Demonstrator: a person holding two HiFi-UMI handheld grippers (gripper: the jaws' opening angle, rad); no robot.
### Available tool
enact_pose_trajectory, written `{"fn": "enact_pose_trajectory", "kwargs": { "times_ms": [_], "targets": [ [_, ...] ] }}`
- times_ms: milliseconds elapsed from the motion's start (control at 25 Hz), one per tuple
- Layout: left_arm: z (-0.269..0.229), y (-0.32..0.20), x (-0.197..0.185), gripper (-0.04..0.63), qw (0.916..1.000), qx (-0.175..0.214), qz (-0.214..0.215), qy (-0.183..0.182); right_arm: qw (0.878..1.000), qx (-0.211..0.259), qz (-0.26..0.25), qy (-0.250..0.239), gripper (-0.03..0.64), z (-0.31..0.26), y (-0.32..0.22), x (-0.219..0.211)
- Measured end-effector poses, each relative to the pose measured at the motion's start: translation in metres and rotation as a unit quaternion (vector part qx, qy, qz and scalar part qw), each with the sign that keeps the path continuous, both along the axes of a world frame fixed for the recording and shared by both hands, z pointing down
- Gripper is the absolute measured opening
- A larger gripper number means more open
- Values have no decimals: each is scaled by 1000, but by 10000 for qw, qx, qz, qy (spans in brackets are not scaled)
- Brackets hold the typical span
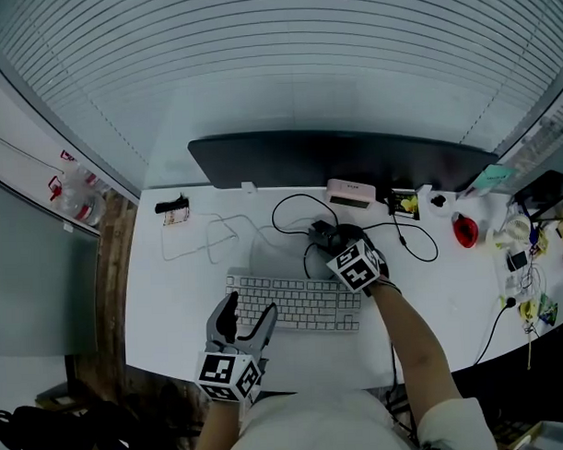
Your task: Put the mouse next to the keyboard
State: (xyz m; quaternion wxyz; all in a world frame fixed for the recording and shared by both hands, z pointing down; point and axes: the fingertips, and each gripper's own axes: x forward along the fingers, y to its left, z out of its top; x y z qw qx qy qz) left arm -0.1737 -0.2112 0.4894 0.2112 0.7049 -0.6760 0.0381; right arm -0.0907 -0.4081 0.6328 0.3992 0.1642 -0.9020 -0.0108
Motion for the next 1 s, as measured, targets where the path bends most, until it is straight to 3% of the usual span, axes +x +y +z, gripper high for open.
{"fn": "enact_pose_trajectory", "kwargs": {
  "times_ms": [480,1000],
  "targets": [
    [-12,25,0,330,9996,237,179,-1,9988,357,282,-172,288,-34,28,4],
    [-24,58,-1,330,9972,475,574,37,9910,635,1114,-393,288,-62,57,30]
  ]
}}
